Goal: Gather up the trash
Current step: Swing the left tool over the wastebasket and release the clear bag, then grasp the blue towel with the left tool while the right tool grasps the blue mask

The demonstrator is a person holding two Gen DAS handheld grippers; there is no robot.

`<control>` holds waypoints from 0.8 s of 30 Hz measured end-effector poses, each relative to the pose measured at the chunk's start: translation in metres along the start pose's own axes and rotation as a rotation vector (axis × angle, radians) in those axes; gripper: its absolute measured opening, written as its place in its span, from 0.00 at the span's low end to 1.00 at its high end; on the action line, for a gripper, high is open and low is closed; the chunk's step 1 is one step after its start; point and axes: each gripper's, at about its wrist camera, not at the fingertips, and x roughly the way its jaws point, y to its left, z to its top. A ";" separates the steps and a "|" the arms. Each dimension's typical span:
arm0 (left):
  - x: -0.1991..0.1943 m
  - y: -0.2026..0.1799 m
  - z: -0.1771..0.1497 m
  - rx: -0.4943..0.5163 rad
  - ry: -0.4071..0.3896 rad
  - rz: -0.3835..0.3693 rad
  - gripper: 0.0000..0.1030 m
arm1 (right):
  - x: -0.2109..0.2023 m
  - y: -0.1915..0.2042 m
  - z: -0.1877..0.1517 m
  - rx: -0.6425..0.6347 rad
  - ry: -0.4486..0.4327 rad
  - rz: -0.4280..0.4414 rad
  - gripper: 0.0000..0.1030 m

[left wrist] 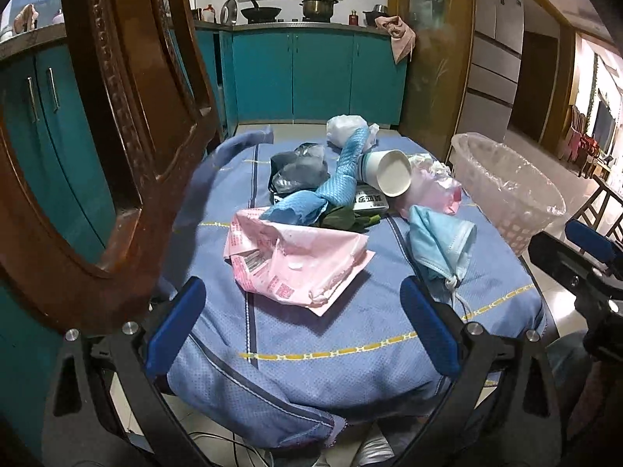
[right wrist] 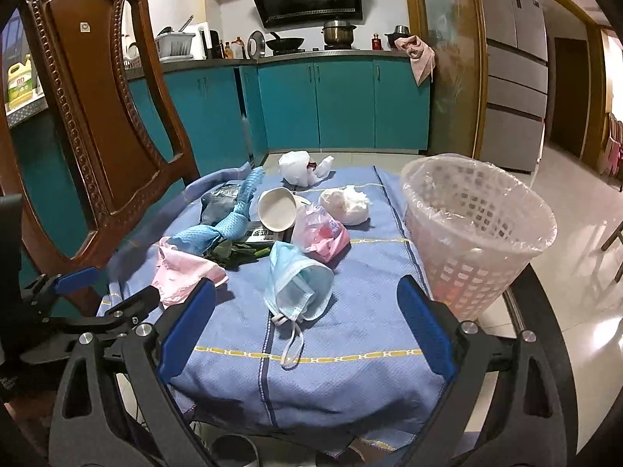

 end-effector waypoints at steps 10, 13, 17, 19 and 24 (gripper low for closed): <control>0.001 0.001 -0.003 0.009 0.008 -0.018 0.97 | 0.003 0.003 -0.001 -0.008 0.003 -0.001 0.89; 0.001 -0.001 -0.003 0.015 0.005 -0.021 0.97 | 0.003 0.003 -0.001 -0.001 0.004 -0.001 0.89; 0.000 -0.001 -0.003 0.017 0.006 -0.023 0.97 | 0.004 0.002 -0.002 -0.002 0.006 -0.002 0.89; 0.000 -0.002 -0.003 0.018 0.007 -0.025 0.97 | 0.004 0.002 -0.002 0.000 0.007 -0.001 0.89; 0.000 -0.002 -0.002 0.019 0.007 -0.024 0.97 | 0.005 0.001 -0.002 0.005 0.013 -0.003 0.89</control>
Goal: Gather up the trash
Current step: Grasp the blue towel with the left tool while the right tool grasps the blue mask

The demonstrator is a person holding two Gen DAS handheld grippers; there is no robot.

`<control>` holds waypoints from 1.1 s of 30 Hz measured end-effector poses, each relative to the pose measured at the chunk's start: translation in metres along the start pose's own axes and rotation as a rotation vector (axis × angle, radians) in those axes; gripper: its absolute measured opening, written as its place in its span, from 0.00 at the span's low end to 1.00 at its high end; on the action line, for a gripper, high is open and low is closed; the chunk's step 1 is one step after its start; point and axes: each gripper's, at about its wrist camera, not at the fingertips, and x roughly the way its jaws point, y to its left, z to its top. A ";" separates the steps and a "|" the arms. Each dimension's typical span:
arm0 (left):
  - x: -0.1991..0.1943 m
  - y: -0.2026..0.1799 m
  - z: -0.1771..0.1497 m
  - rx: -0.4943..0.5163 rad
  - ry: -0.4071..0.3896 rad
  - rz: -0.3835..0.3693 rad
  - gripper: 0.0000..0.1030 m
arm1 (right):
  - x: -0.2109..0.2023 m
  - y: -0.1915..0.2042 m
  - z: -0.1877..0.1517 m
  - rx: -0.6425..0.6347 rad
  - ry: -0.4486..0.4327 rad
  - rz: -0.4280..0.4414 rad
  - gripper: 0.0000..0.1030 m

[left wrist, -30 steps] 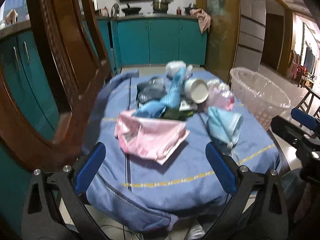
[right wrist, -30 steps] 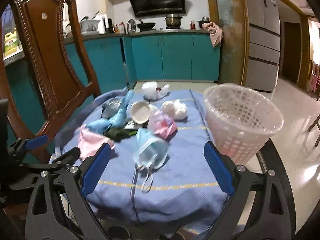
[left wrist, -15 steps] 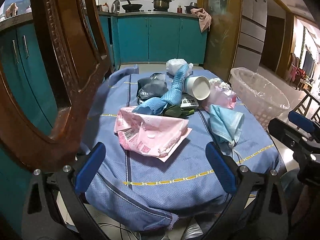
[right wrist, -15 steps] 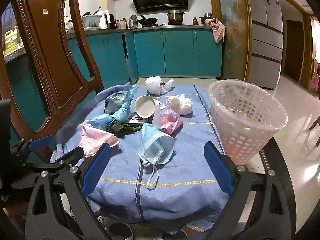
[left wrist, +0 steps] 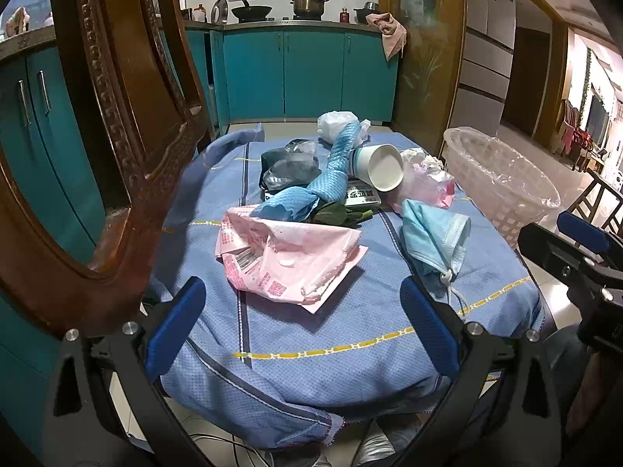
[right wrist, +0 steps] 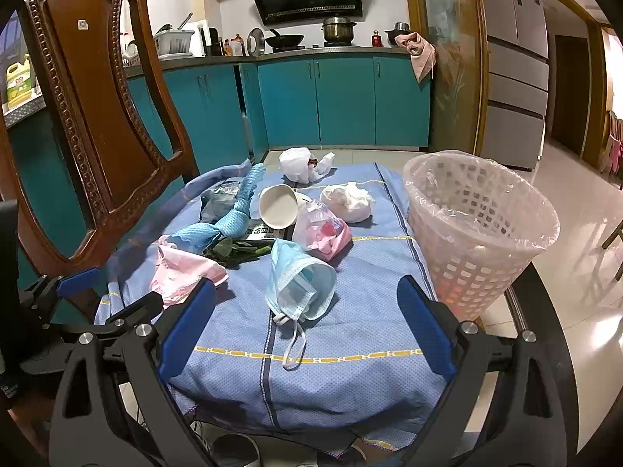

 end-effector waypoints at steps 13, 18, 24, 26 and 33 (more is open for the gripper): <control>0.038 -0.003 0.065 0.150 -0.005 0.020 0.87 | 0.038 -0.007 0.009 0.043 0.113 0.020 0.89; 0.071 -0.003 0.076 0.164 0.070 0.006 0.70 | 0.067 -0.008 0.017 0.059 0.173 0.030 0.89; 0.097 0.005 0.078 0.138 0.141 0.004 0.53 | 0.096 -0.003 0.022 0.040 0.228 0.008 0.86; 0.106 0.008 0.076 0.125 0.176 -0.004 0.39 | 0.105 -0.001 0.023 0.033 0.248 -0.003 0.82; 0.101 0.012 0.070 0.117 0.167 -0.055 0.03 | 0.112 0.004 0.016 -0.011 0.307 0.022 0.38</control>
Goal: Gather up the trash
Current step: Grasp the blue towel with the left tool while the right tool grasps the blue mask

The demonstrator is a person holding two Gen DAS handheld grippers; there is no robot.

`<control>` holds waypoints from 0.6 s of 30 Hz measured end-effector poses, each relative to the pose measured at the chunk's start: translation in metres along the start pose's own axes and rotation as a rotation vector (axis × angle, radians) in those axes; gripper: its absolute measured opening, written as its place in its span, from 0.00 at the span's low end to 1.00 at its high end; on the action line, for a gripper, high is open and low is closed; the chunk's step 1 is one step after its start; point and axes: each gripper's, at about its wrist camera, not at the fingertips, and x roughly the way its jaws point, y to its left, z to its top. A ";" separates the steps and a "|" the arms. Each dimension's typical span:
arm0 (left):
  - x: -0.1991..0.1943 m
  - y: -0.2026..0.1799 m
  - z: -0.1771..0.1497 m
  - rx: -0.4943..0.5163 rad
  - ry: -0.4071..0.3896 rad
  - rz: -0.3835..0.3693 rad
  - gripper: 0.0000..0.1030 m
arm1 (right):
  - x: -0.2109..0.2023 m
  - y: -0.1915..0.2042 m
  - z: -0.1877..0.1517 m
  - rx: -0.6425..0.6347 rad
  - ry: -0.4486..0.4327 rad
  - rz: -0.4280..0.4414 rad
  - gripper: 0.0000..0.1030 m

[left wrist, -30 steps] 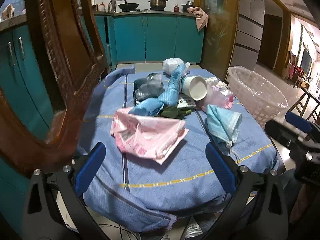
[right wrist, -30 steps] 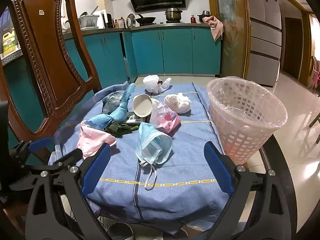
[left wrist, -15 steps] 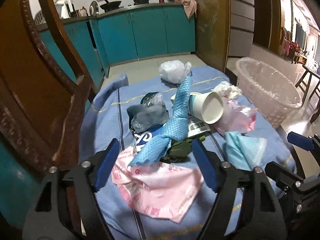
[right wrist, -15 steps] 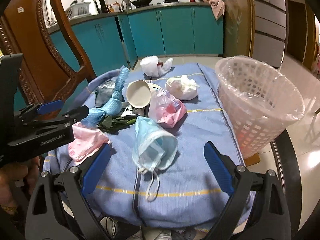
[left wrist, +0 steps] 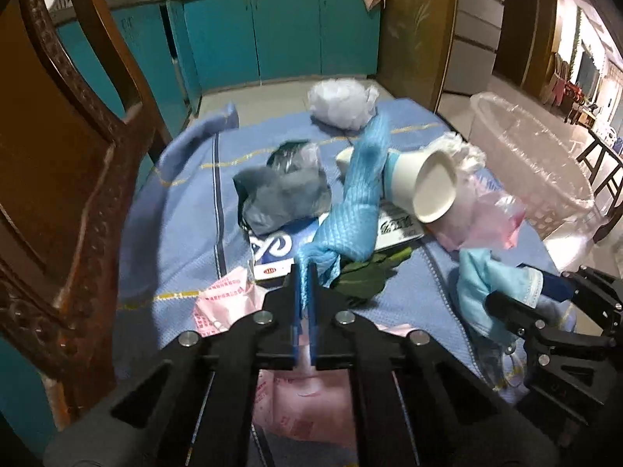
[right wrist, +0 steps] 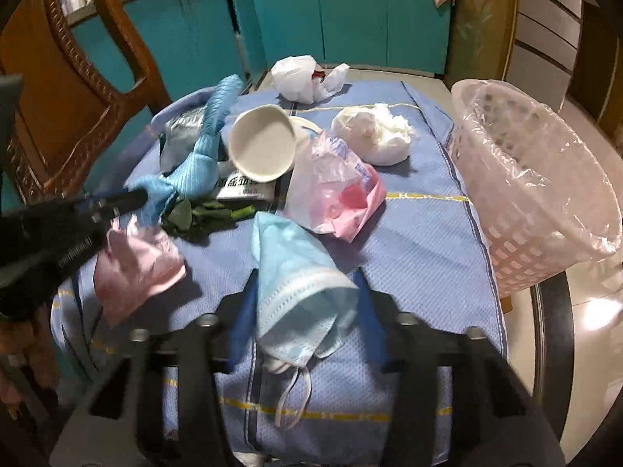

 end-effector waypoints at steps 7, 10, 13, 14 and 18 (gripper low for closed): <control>-0.052 0.002 -0.007 -0.028 -0.189 -0.069 0.03 | -0.044 -0.004 -0.008 0.022 -0.138 0.092 0.27; -0.082 0.002 -0.012 -0.040 -0.312 -0.075 0.03 | -0.061 -0.004 -0.008 0.019 -0.214 0.130 0.24; -0.104 0.000 -0.014 -0.046 -0.407 -0.077 0.03 | -0.076 -0.001 -0.008 0.003 -0.296 0.113 0.24; -0.110 -0.001 -0.016 -0.047 -0.434 -0.087 0.03 | -0.078 -0.001 -0.007 0.001 -0.309 0.107 0.24; -0.127 -0.011 -0.022 -0.022 -0.498 -0.096 0.03 | -0.089 -0.004 -0.007 0.007 -0.375 0.079 0.24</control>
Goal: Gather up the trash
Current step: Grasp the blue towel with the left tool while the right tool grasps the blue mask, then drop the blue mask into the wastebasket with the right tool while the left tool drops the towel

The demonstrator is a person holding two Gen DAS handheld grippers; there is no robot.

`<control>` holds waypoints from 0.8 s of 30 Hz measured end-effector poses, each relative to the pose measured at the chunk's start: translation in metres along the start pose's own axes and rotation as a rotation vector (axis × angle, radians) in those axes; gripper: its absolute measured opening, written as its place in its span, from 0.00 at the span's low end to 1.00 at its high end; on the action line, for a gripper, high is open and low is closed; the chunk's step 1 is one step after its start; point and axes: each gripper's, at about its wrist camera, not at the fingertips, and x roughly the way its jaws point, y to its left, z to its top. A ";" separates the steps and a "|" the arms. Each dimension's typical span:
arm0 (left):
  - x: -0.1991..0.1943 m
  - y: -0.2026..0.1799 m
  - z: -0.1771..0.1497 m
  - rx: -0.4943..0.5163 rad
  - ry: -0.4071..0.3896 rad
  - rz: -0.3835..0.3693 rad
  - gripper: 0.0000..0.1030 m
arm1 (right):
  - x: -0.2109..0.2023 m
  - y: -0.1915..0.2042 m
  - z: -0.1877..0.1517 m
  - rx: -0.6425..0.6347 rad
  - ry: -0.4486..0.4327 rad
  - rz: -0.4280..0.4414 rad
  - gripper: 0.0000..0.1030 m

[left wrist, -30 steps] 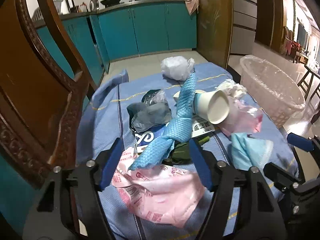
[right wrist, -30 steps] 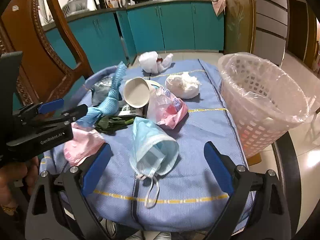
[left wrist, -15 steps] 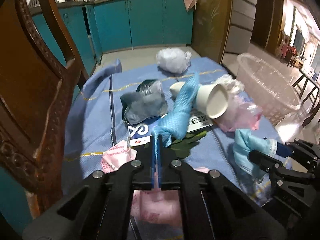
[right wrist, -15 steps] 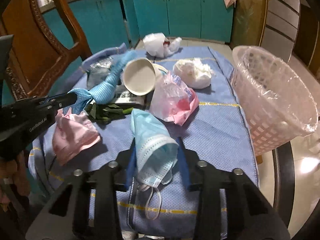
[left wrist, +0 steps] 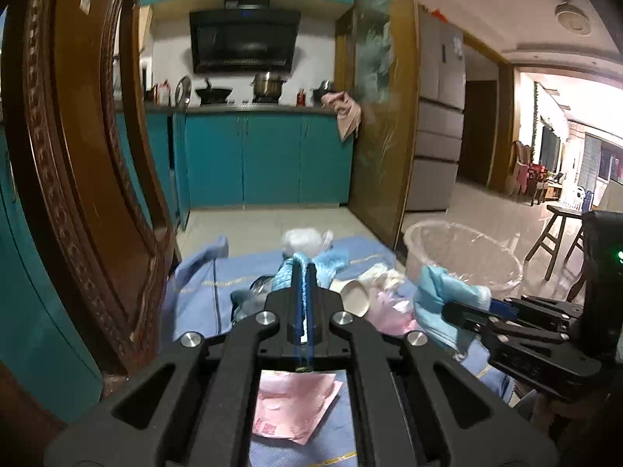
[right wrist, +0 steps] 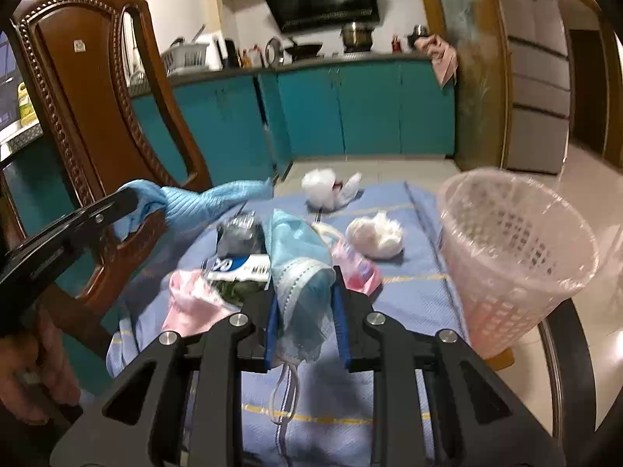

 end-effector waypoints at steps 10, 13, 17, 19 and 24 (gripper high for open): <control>0.011 -0.016 -0.011 0.039 0.071 -0.006 0.03 | 0.004 -0.003 -0.001 0.005 0.008 -0.015 0.24; 0.012 -0.016 -0.012 0.033 0.084 0.001 0.03 | 0.003 -0.002 -0.001 0.003 0.005 -0.016 0.24; 0.016 -0.012 -0.013 0.017 0.109 0.008 0.03 | 0.004 -0.003 0.000 0.004 0.005 -0.016 0.24; 0.017 -0.011 -0.013 0.010 0.113 0.009 0.03 | 0.005 -0.003 0.000 0.001 0.007 -0.016 0.24; 0.017 -0.012 -0.012 0.010 0.115 0.011 0.03 | 0.005 -0.002 0.000 -0.002 0.009 -0.016 0.24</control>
